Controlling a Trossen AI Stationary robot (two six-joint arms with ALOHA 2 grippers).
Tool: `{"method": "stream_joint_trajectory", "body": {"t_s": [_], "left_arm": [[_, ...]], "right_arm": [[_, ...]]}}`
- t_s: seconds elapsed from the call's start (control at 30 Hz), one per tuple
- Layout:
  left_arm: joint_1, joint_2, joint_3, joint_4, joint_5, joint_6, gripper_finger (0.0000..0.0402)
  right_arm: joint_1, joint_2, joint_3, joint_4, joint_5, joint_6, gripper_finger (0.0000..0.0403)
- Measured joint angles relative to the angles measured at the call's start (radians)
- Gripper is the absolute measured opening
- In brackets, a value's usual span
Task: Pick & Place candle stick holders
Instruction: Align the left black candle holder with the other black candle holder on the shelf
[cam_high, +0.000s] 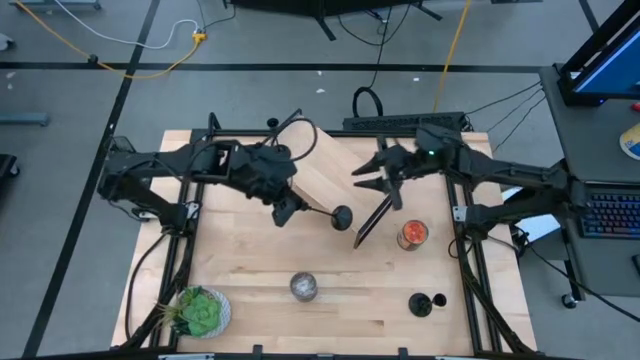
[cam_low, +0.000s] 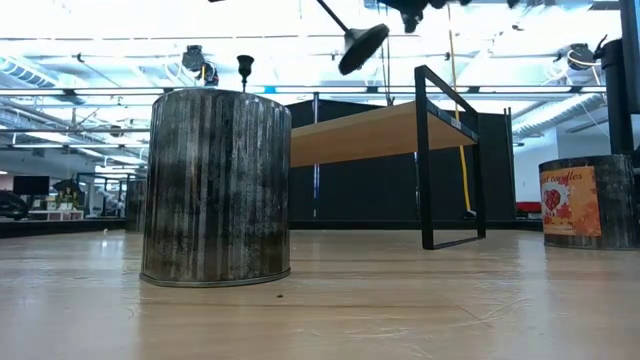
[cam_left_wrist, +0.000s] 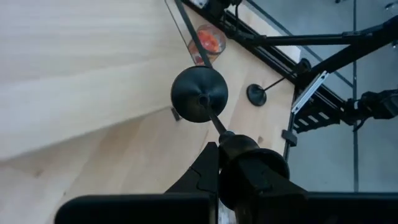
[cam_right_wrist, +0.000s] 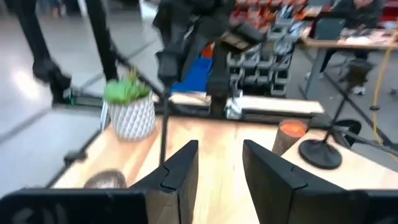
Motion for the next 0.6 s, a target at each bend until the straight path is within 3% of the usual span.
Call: {"method": "stream_joint_trajectory", "body": {"t_s": [0.3, 0.6], "left_arm": [[0.049, 0.016, 0.019, 0.021, 0.009, 0.042, 0.0012], [0.074, 0.016, 0.019, 0.026, 0.011, 0.069, 0.0012]], "right_arm": [[0.060, 0.179, 0.208, -0.199, 0.046, -0.143, 0.0128], [0.120, 0.307, 0.322, -0.207, 0.089, -0.153, 0.0217]]}}
